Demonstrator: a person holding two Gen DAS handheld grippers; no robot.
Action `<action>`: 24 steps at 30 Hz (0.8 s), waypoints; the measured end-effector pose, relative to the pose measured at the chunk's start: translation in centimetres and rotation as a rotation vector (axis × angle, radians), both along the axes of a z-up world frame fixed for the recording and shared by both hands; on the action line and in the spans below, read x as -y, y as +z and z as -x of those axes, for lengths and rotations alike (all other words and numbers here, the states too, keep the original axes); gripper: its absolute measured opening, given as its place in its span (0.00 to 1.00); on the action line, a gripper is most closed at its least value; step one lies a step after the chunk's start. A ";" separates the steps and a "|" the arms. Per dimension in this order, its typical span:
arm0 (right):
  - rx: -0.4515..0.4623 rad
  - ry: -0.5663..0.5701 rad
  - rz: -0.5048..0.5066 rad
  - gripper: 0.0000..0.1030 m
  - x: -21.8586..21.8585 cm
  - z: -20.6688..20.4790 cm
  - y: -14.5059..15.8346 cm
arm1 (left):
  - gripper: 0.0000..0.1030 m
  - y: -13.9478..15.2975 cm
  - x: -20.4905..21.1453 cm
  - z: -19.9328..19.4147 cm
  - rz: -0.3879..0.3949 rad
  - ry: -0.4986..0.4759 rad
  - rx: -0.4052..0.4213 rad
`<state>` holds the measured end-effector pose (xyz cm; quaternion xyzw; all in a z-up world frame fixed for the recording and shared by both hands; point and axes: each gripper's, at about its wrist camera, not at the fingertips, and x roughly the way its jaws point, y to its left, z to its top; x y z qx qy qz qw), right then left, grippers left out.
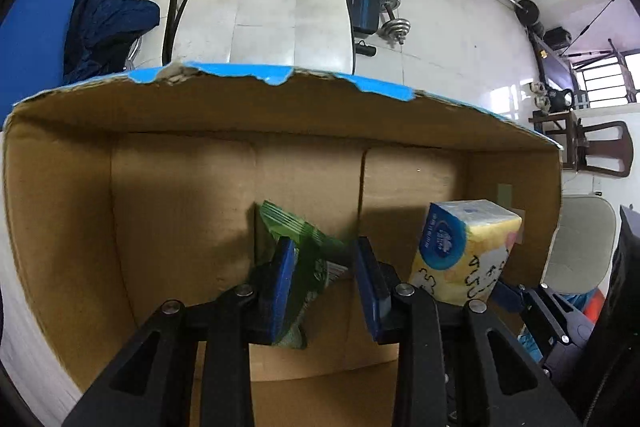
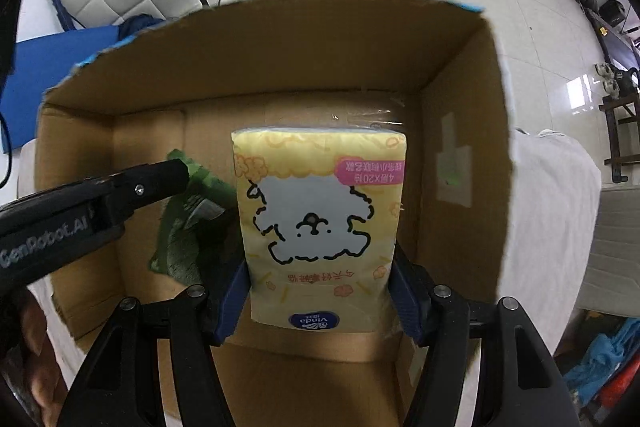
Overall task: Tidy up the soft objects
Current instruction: 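Carry the tissue pack and green bag into the cardboard box with both tools, then open both tools to release the items inside the box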
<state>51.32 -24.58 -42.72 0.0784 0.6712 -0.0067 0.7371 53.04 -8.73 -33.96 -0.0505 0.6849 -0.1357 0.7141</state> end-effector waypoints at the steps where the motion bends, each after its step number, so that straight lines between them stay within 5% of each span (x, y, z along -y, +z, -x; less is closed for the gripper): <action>1: -0.005 0.002 -0.006 0.64 -0.1 -0.2 -0.3 | 0.27 -0.2 0.1 0.0 -0.001 -0.006 -0.006; 6: 0.007 0.043 0.010 0.75 -1.0 -0.3 0.1 | 0.28 0.3 -0.1 0.6 -0.075 -0.006 0.002; 8: 0.017 0.045 0.022 0.88 -1.2 0.1 0.6 | 0.37 1.2 -0.3 1.2 -0.085 -0.019 0.036; 12: 0.024 0.035 0.037 0.89 -1.5 1.6 1.9 | 0.54 3.7 -1.1 3.3 -0.115 -0.042 0.127; 18: 0.074 -0.002 0.056 1.00 -1.4 5.8 3.6 | 0.96 6.6 -3.2 7.4 -0.064 -0.022 0.207; 24: 0.137 -0.036 0.059 1.00 -2.3 10.1 5.6 | 0.97 7.8 -4.4 11.7 -0.035 -0.018 0.246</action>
